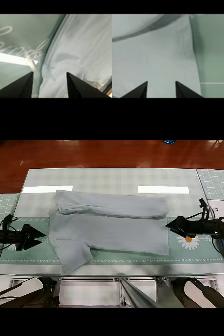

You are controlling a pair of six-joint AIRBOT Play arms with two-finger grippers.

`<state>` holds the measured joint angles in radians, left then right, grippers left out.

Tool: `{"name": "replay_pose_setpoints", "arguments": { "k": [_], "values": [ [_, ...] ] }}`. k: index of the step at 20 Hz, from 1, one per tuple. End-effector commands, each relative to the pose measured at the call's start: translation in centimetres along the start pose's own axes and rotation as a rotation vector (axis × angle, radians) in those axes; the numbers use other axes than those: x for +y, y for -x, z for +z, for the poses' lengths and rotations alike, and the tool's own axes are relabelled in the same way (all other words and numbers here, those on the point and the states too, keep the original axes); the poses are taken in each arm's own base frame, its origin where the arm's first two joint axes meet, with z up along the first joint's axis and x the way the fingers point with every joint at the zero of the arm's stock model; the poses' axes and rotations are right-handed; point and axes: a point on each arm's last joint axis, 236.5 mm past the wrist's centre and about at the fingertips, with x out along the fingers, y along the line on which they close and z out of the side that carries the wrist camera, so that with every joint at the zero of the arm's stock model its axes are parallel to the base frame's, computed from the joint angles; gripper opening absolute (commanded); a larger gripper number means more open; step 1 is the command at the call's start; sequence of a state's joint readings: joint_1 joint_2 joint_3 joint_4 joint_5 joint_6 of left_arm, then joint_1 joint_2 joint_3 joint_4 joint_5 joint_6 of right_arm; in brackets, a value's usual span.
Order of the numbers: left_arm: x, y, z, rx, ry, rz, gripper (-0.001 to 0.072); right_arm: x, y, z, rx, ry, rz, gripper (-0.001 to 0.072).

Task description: Fold the shirts.

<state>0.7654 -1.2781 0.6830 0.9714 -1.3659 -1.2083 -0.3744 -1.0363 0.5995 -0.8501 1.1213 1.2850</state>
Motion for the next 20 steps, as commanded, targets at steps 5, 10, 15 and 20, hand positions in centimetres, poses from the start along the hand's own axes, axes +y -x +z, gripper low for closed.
{"name": "replay_pose_setpoints", "arguments": {
  "k": [5,10,15,20],
  "values": [
    [-1.0,-4.1,-3.7,0.145,-0.117,0.073,0.0509,2.0,-1.4,-0.9,-0.012,0.006,0.064,0.0407],
    [-1.1,-7.6,-5.7,0.276,-0.153,0.126,0.0509,2.1,-1.3,-0.5,-0.028,-0.004,0.072,0.0407],
    [-1.6,-8.4,-6.2,0.313,-0.216,0.131,0.0018,-0.7,1.0,0.4,-0.049,-0.057,0.057,0.0407],
    [-2.1,-7.8,-6.0,0.294,-0.249,0.127,0.0018,-7.1,-0.1,-8.5,0.22,-0.224,-0.12,0.0407]
  ]
}}
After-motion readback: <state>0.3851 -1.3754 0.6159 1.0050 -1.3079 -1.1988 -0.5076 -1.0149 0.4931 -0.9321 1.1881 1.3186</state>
